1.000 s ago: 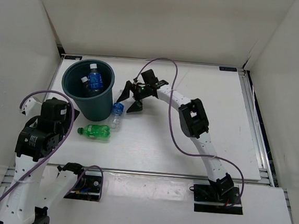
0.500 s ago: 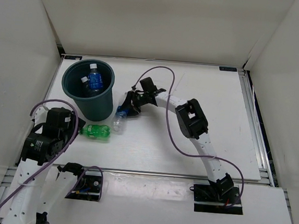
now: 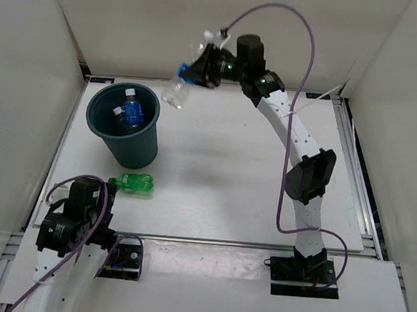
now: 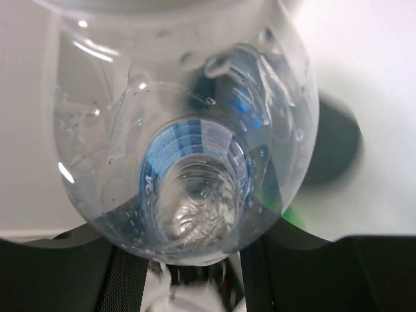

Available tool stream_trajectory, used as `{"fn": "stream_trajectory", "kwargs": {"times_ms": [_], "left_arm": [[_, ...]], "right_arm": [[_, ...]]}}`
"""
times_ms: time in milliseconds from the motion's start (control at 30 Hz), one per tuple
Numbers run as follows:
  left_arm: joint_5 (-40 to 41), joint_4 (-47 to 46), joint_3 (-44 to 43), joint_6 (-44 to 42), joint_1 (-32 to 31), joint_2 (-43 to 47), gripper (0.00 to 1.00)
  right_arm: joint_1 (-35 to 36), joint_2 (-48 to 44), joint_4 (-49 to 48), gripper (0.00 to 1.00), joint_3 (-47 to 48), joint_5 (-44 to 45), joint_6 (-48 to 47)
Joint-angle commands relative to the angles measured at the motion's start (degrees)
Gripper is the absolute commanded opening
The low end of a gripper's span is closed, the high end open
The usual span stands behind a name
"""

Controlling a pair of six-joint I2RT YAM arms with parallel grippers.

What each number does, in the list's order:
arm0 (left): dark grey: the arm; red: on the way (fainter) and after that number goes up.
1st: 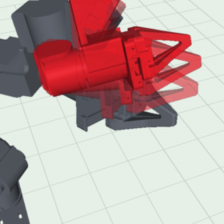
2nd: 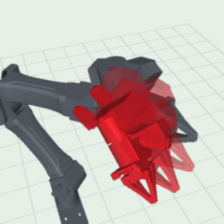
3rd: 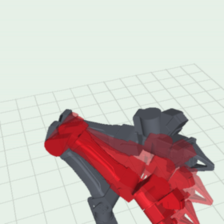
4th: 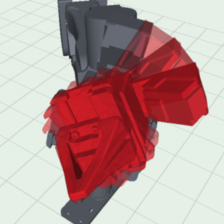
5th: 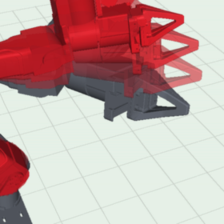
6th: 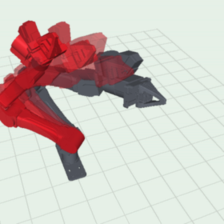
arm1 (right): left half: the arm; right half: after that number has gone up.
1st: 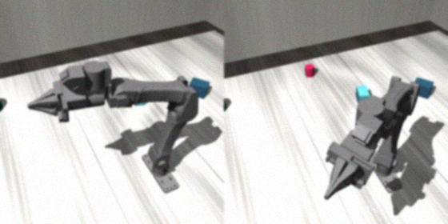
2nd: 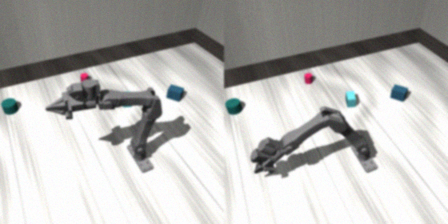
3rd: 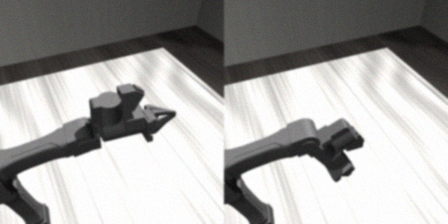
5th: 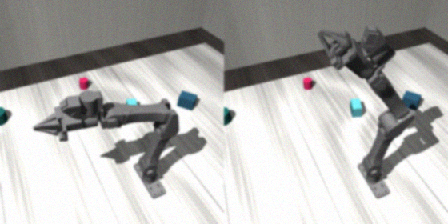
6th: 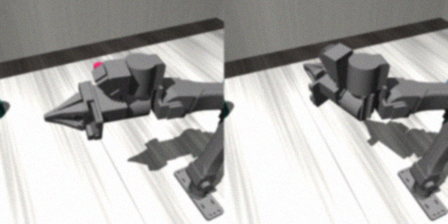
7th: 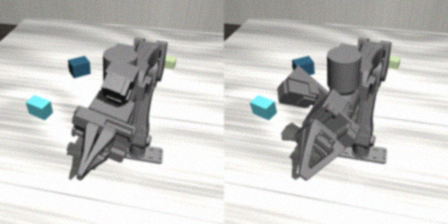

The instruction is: Put the plastic bottles in the bin

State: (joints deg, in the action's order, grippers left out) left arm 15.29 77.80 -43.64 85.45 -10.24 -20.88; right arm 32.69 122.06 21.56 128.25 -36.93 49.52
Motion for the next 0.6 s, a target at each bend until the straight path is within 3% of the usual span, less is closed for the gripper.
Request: {"fn": "stream_trajectory", "kwargs": {"times_ms": [0,133,367,533,567], "left_arm": [[0.26,2.53,-1.69,3.24,0.31,1.11,1.0],[2.29,3.14,-7.33,-7.54,0.31,-3.19,1.0],[1.67,3.67,-13.84,-21.53,0.31,-14.09,1.0],[-0.17,3.67,-13.84,-25.77,0.31,-21.11,1.0],[-0.17,3.67,-13.23,-25.77,0.31,-21.65,1.0]], "right_arm": [[4.13,4.49,-5.01,0.22,12.8,5.36,0.31],[8.08,6.69,-13.38,0.23,11.68,12.66,-2.22],[14.15,9.42,-14.44,0.29,14.06,22.5,-16.36],[18.81,9.42,-12.87,0.44,14.05,28.4,-26.39],[18.82,9.42,-12.34,0.51,14.05,28.92,-28.92]]}}
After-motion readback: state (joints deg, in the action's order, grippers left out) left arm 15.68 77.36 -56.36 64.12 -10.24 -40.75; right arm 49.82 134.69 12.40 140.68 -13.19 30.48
